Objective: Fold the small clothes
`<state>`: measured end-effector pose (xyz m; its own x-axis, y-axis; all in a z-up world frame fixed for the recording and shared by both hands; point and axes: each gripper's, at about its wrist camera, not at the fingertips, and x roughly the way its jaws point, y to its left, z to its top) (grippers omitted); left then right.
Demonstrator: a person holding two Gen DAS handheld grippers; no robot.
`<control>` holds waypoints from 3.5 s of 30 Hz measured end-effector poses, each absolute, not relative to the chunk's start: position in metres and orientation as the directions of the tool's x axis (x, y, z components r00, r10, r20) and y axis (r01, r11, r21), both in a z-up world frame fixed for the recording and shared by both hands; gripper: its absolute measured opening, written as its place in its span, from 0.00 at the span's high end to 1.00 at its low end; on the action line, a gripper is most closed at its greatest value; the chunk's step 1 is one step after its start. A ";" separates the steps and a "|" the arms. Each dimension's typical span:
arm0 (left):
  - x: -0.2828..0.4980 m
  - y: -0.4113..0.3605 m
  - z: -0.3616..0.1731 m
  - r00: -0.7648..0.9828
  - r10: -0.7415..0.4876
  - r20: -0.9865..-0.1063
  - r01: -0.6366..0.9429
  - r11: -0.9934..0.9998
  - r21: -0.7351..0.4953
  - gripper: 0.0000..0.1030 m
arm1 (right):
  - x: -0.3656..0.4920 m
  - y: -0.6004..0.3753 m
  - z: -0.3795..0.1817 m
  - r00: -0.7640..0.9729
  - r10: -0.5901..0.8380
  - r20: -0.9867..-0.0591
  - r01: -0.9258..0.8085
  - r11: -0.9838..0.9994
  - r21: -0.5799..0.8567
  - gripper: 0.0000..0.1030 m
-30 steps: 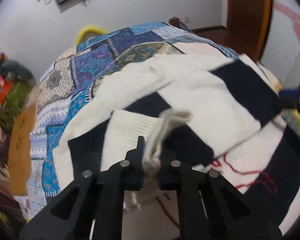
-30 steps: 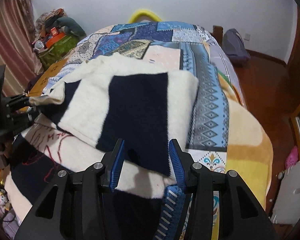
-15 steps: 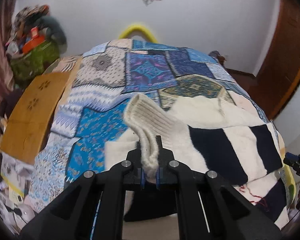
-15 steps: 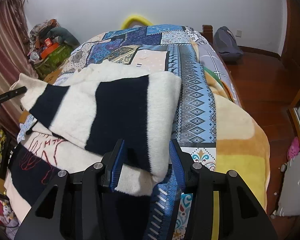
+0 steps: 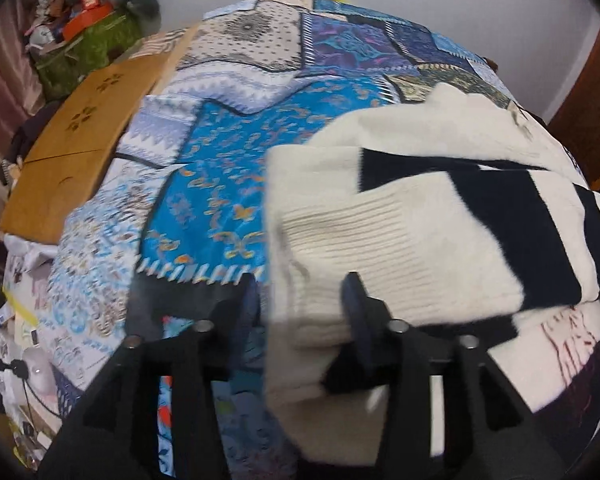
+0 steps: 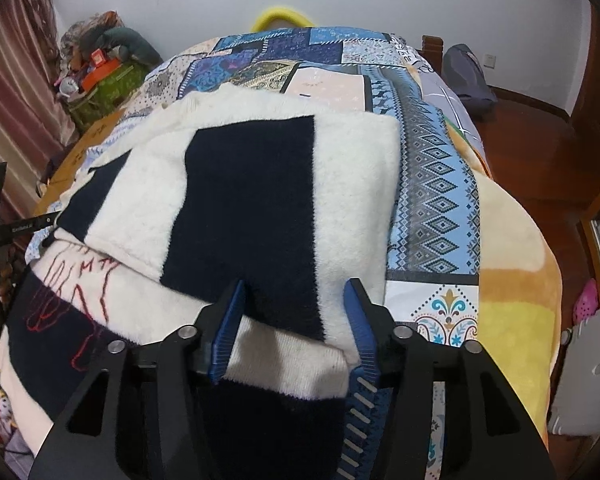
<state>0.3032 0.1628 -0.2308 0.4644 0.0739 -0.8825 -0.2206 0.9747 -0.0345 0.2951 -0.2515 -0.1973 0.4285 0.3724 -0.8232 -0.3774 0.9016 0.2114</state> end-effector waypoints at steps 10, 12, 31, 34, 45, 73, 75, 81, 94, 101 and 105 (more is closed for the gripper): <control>0.240 0.162 -0.218 0.430 0.040 -0.902 -0.156 0.987 -0.030 0.48 | 0.255 -0.267 -0.188 0.414 0.365 -0.834 -0.394 0.898 0.197 0.46; 0.224 0.153 -0.217 0.427 0.039 -0.903 -0.128 0.992 -0.018 0.44 | 0.245 -0.267 -0.189 0.405 0.360 -0.840 -0.397 0.897 0.193 0.45; 0.153 0.130 -0.213 0.429 -0.180 -0.885 -0.059 0.972 -0.226 0.77 | 0.191 -0.275 -0.200 0.325 0.447 -0.833 -0.395 0.865 0.310 0.78; 0.157 0.124 -0.206 0.431 -0.181 -0.884 -0.036 0.976 -0.217 0.89 | 0.191 -0.263 -0.192 0.335 0.434 -0.836 -0.433 0.859 0.272 0.90; 0.207 0.134 -0.144 0.570 -0.203 -0.796 -0.038 0.961 -0.273 0.93 | 0.227 -0.251 -0.139 0.443 0.510 -0.738 -0.472 0.832 0.292 0.91; 0.281 0.201 -0.193 0.507 0.073 -0.859 -0.196 0.980 -0.032 0.59 | 0.327 -0.272 -0.130 0.543 0.429 -0.721 -0.352 0.897 0.269 0.50; 0.270 0.195 -0.195 0.507 0.084 -0.858 -0.169 0.986 -0.003 0.51 | 0.319 -0.278 -0.125 0.559 0.412 -0.719 -0.354 0.903 0.242 0.48; 0.254 0.170 -0.209 0.488 0.083 -0.869 -0.075 0.996 0.053 0.48 | 0.298 -0.286 -0.143 0.534 0.347 -0.771 -0.371 0.916 0.155 0.47; 0.331 0.145 -0.213 0.478 0.056 -0.876 0.013 0.997 0.071 0.38 | 0.322 -0.229 -0.172 0.478 0.348 -0.807 -0.509 0.858 0.069 0.47; 0.380 0.190 -0.204 0.485 0.074 -0.871 -0.156 0.988 -0.002 0.38 | 0.376 -0.218 -0.164 0.520 0.369 -0.770 -0.463 0.880 0.108 0.47; 0.381 0.211 -0.195 0.512 0.068 -0.856 -0.211 0.976 -0.049 0.38 | 0.389 -0.228 -0.149 0.568 0.376 -0.732 -0.412 0.900 0.142 0.47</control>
<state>0.3808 0.2109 -0.1946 0.5123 0.0677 -0.8562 -0.2109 0.9763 -0.0489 0.3895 -0.2279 -0.1490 0.5682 0.3757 -0.7321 -0.4123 0.8999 0.1419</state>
